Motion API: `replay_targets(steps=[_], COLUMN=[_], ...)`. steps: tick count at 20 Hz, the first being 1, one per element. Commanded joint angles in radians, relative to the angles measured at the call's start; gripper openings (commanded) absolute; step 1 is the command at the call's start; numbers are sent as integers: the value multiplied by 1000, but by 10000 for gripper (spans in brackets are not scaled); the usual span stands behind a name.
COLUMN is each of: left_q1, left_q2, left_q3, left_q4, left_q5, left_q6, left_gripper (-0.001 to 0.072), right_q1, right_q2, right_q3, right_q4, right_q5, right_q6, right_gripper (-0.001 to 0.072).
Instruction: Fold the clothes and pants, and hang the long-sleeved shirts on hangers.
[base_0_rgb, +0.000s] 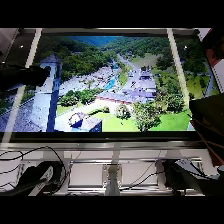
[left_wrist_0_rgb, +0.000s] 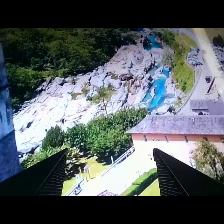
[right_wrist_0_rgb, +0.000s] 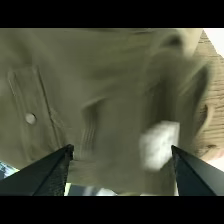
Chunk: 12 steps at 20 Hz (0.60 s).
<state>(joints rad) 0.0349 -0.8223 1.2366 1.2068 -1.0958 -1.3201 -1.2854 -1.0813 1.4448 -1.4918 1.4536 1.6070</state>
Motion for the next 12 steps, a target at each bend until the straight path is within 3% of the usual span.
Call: replay_targets(steps=[1, 2, 3, 5, 7, 8, 10, 12], left_q1=[0, 0, 0, 0, 0, 0, 0, 0], left_q2=[1, 1, 1, 1, 1, 1, 1, 1], left_q3=[0, 0, 0, 0, 0, 0, 0, 0], left_q4=[0, 0, 0, 0, 0, 0, 0, 0], left_q5=[0, 0, 0, 0, 0, 0, 0, 0], left_q6=[0, 0, 0, 0, 0, 0, 0, 0], left_gripper=[583, 583, 583, 583, 583, 583, 583, 583], right_q1=[-10, -10, -7, 74, 276, 420, 728, 1011], right_q2=[1, 1, 0, -4, -3, -3, -2, -3], right_q3=[0, 0, 0, 0, 0, 0, 0, 0], right_q4=[36, 95, 200, 440, 554, 546, 455, 265], right_q5=[-31, -56, -87, -142, -158, -146, -117, -95], right_q6=[67, 63, 30, -154, -272, -288, -296, -315], right_gripper=[683, 675, 622, 620, 618, 611, 501, 368])
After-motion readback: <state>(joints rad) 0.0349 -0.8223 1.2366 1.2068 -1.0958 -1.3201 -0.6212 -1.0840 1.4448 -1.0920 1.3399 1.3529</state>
